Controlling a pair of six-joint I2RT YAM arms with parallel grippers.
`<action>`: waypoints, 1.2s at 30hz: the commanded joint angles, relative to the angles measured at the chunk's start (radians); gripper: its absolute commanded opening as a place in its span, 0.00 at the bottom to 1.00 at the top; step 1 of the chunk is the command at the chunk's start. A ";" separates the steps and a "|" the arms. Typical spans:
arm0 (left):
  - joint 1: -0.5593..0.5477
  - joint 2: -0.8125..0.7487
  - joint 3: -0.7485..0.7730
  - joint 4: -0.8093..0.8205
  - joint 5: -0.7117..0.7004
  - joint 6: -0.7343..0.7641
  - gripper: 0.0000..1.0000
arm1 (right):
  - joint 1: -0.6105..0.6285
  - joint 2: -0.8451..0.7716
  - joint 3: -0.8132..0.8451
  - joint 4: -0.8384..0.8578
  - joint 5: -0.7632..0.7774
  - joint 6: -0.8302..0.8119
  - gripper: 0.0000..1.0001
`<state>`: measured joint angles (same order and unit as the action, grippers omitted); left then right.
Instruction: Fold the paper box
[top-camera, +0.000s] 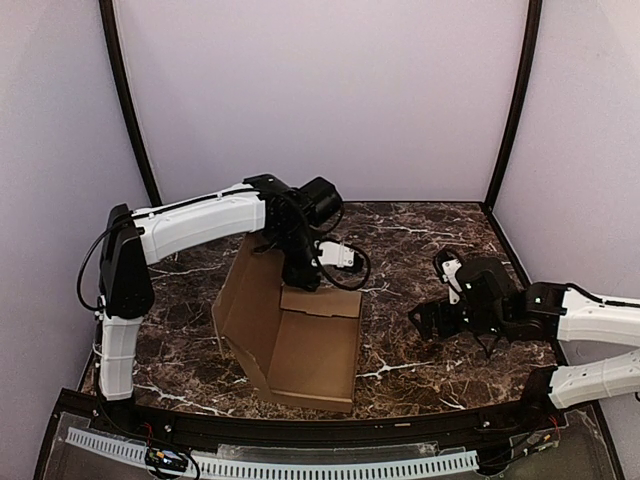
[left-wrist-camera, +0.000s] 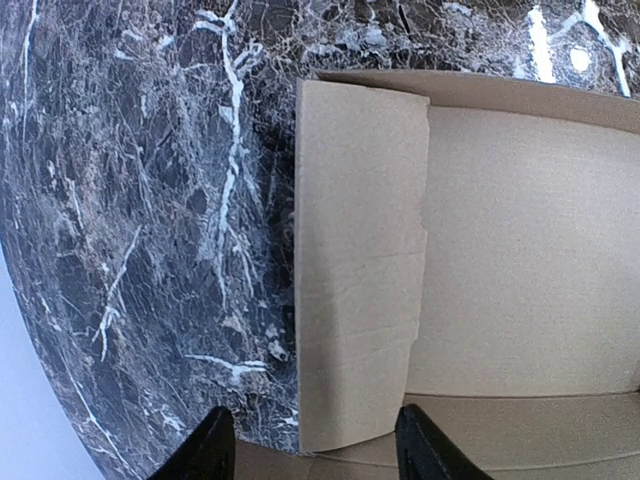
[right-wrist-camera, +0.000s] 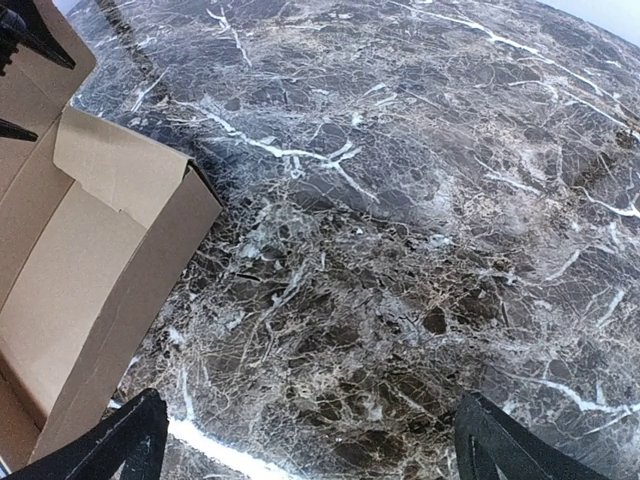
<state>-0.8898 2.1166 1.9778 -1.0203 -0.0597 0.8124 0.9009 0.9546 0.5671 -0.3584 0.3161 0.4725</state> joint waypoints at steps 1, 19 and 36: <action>-0.022 0.003 0.060 0.001 0.005 0.002 0.56 | -0.006 -0.020 -0.014 0.039 -0.015 -0.010 0.99; -0.081 -0.219 0.188 0.297 -0.112 -0.258 0.78 | -0.056 0.111 0.166 0.118 -0.144 -0.263 0.99; -0.082 -0.881 -0.409 0.360 -0.384 -1.003 0.96 | -0.235 0.623 0.619 0.091 -0.739 -0.462 0.99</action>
<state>-0.9680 1.3506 1.6955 -0.6117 -0.3874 0.0525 0.6857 1.4734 1.0767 -0.2337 -0.2413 0.0750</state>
